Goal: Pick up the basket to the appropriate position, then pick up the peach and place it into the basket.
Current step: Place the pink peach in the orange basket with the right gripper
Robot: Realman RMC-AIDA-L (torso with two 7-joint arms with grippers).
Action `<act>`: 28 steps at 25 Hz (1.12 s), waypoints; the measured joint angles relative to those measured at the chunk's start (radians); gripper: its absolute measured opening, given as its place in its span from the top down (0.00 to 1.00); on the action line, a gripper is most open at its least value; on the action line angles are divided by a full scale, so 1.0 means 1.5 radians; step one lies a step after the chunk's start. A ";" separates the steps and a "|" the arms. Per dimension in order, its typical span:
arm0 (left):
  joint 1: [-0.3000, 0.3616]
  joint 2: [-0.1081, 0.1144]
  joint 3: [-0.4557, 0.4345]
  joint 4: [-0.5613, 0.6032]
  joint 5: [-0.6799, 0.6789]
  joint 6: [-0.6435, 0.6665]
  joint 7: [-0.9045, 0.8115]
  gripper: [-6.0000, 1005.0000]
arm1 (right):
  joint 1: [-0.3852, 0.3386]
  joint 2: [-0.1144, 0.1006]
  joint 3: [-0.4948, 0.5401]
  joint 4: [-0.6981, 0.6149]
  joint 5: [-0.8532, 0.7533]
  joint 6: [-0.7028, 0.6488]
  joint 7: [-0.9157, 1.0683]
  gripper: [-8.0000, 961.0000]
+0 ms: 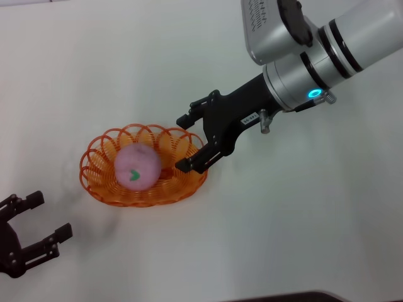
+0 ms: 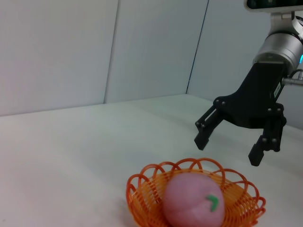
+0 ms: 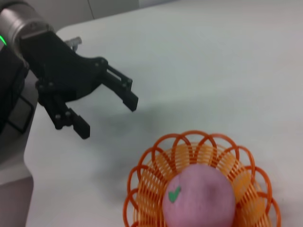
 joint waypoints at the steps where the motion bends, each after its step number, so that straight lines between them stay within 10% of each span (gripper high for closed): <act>1: 0.000 0.000 0.000 0.000 0.000 0.000 0.000 0.16 | -0.001 -0.001 0.001 0.000 0.004 -0.001 -0.003 0.17; 4: 0.000 0.000 0.000 0.000 0.000 0.000 0.000 0.16 | -0.003 -0.002 0.005 0.000 0.011 -0.003 -0.009 0.03; 17: -0.001 0.000 0.000 0.000 0.000 0.001 0.000 0.16 | -0.019 -0.006 0.049 -0.008 0.039 -0.034 -0.031 0.01; 28: 0.000 0.001 0.000 0.000 -0.005 0.001 0.000 0.16 | -0.080 -0.006 0.225 -0.009 0.078 -0.084 -0.136 0.01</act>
